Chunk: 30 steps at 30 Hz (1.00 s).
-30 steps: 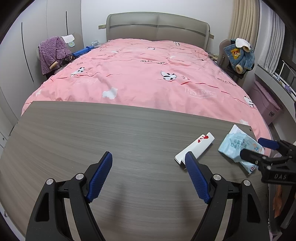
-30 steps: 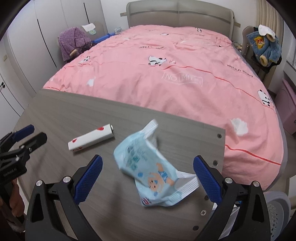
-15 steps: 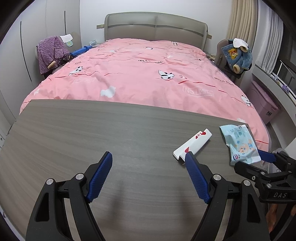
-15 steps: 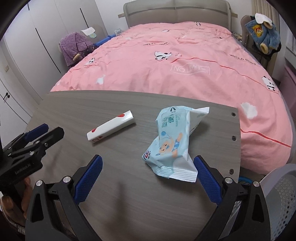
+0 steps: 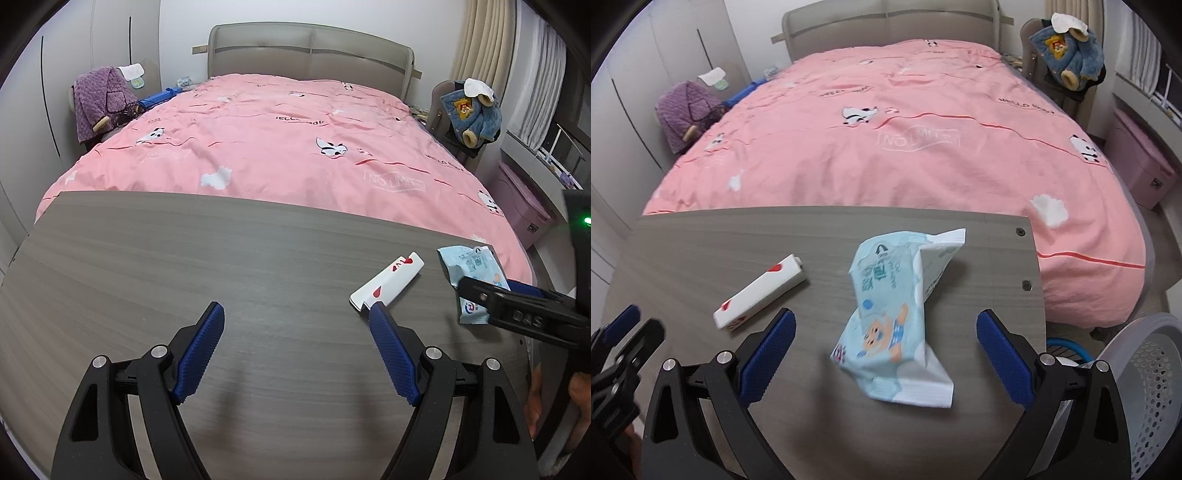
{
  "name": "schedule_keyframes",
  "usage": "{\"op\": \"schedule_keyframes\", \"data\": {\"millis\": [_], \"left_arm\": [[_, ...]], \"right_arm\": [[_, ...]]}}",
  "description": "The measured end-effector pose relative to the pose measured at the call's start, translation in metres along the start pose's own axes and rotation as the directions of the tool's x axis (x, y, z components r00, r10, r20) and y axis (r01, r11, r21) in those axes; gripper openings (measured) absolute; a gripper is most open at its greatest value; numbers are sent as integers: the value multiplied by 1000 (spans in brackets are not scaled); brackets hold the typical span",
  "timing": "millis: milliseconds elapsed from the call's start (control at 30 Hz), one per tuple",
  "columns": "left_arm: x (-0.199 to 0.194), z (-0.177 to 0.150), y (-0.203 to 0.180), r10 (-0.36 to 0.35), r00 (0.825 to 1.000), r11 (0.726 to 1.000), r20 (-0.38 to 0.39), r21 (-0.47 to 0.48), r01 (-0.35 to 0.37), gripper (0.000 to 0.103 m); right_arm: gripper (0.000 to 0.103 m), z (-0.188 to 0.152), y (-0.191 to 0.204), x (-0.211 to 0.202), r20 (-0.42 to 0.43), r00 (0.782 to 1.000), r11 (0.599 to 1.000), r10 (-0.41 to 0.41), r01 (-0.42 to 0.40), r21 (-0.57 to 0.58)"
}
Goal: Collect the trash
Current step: 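Close the right tool on the blue wipes packet, then grasp the white-red tube with the left tool while the right tool holds the wipes packet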
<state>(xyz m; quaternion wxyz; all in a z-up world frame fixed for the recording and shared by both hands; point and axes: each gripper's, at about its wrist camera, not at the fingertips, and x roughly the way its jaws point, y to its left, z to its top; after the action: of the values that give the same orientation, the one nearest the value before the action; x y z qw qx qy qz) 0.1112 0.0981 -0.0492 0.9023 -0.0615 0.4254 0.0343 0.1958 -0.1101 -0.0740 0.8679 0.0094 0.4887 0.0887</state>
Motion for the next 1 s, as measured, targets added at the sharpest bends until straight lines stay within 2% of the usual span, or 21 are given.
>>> {"op": "schedule_keyframes", "data": {"millis": [67,367,600,767,1000], "left_arm": [[-1,-2,0,-1,1000,1000,1,5,1,77],[-1,-6,6,-21,1000,1000,-11,11,21,77],[-4,-8,5,-29,1000,999,-10,24,30,77],[-4,-8,0,-41,999,998,-15,40,41,77],[1,-10,-7,-65,997,996,-40,61,68,77]], "right_arm": [[95,0,2,3,2,1000,1000,-21,21,-5],[75,-4,12,15,-19,997,995,-79,77,-62],[54,-6,14,15,2,997,993,-82,82,-80],[51,-8,14,11,14,997,993,-77,78,-90],[51,-17,8,-12,38,998,998,-42,44,-48]]}}
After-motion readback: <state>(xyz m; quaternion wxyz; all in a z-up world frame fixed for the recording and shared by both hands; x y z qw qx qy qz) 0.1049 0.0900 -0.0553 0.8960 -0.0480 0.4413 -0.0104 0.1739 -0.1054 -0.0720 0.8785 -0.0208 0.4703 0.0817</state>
